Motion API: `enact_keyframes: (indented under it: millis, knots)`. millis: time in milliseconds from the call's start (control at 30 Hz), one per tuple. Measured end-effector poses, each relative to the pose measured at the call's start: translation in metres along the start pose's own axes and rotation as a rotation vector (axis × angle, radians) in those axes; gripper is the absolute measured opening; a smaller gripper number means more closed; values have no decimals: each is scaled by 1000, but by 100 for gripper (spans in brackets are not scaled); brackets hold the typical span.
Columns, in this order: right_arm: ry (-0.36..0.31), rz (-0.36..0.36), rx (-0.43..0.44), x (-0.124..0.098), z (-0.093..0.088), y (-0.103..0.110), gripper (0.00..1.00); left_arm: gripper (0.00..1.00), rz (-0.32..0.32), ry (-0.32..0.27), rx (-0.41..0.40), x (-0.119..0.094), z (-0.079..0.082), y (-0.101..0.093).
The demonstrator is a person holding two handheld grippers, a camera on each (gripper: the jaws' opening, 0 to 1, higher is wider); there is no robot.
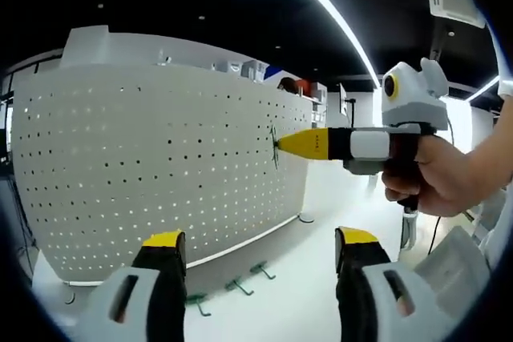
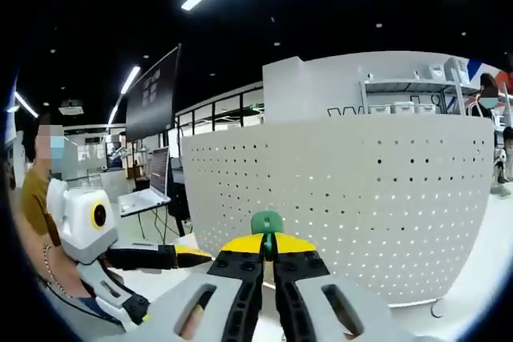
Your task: Insert the hook assembly into the mounting plate slot until the hook locks in place.
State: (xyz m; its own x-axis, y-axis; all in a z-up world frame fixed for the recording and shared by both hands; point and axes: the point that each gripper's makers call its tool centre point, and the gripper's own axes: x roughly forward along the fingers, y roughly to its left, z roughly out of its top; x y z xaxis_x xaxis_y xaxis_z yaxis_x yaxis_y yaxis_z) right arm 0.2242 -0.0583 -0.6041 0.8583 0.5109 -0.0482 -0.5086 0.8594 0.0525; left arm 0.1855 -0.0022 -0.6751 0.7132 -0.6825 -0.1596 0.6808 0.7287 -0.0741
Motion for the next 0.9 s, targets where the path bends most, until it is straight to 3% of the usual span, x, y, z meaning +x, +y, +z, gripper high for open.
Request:
enact_keyframes:
  millis: [467, 900]
  knots:
    - [-29, -60, 41, 26, 23, -23, 0, 78, 37, 12, 10, -14, -7, 10]
    - [-53, -80, 47, 50, 39, -26, 0, 77, 64, 19, -1, -26, -14, 18]
